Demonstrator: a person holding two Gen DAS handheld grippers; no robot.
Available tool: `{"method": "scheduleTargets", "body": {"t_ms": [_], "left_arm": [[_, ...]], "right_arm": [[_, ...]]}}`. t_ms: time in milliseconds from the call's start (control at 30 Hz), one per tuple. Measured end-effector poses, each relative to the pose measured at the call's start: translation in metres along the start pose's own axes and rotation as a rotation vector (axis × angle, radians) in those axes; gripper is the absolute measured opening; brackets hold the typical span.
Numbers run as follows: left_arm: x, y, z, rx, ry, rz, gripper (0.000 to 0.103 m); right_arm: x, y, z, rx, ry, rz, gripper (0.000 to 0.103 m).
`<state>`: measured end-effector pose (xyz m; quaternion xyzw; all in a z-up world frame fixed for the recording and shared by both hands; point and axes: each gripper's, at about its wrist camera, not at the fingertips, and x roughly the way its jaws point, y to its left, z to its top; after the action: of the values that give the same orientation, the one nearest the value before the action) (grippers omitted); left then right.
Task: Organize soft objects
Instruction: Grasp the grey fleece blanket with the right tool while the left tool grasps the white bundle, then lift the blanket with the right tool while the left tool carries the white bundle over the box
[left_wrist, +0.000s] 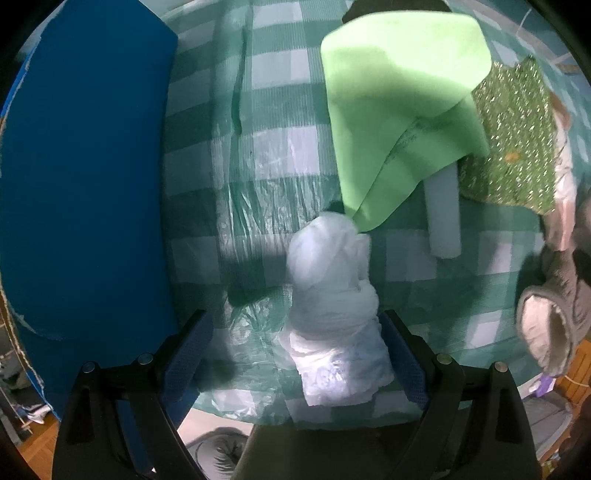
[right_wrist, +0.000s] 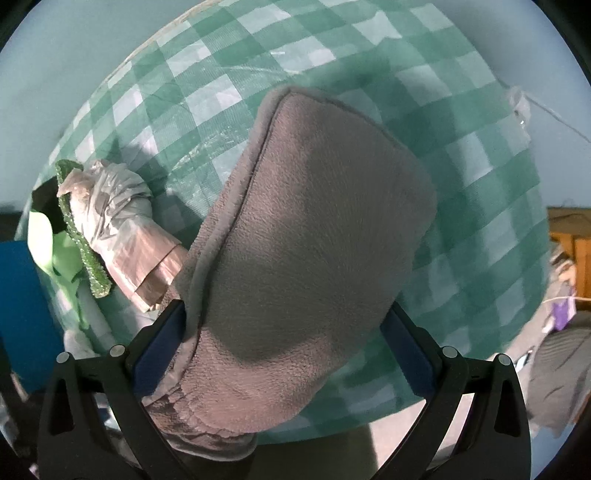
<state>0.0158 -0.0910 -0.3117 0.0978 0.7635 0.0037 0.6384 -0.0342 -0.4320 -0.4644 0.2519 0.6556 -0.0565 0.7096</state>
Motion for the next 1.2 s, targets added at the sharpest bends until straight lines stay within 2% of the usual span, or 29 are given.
{"method": "scheduleTargets", "body": {"t_ms": [33, 133, 200, 233, 367, 400, 600, 967, 1200], "left_arm": [[0.003, 0.0, -0.001, 0.003, 0.0, 0.0, 0.092], [0.013, -0.002, -0.009, 0.006, -0.001, 0.003, 0.088], [0.018, -0.001, -0.014, 0.005, 0.0, 0.002, 0.072], [0.019, 0.001, -0.017, 0.005, 0.005, -0.003, 0.07], [0.023, 0.002, -0.023, -0.002, -0.002, -0.035, 0.045], [0.024, 0.001, -0.024, 0.002, 0.001, -0.037, 0.044], [0.02, -0.004, -0.037, 0.044, -0.036, -0.033, 0.042], [-0.014, -0.012, -0.057, 0.139, -0.155, -0.047, 0.042], [-0.038, -0.004, -0.071, 0.151, -0.204, -0.051, 0.042]], "right_arm": [[0.0, -0.002, 0.001, 0.003, -0.001, 0.014, 0.097], [-0.003, -0.004, 0.002, -0.004, -0.014, 0.069, 0.079], [-0.007, -0.001, 0.002, -0.021, -0.023, 0.08, 0.065], [-0.01, 0.001, 0.003, -0.032, -0.026, 0.084, 0.061], [-0.022, 0.011, 0.004, -0.077, -0.03, 0.092, 0.041], [-0.026, 0.014, 0.004, -0.095, -0.031, 0.094, 0.039], [-0.05, 0.017, -0.01, -0.201, -0.061, 0.084, 0.031], [-0.079, 0.026, -0.025, -0.329, -0.094, 0.069, 0.031], [-0.094, 0.032, -0.031, -0.415, -0.116, 0.04, 0.031]]}}
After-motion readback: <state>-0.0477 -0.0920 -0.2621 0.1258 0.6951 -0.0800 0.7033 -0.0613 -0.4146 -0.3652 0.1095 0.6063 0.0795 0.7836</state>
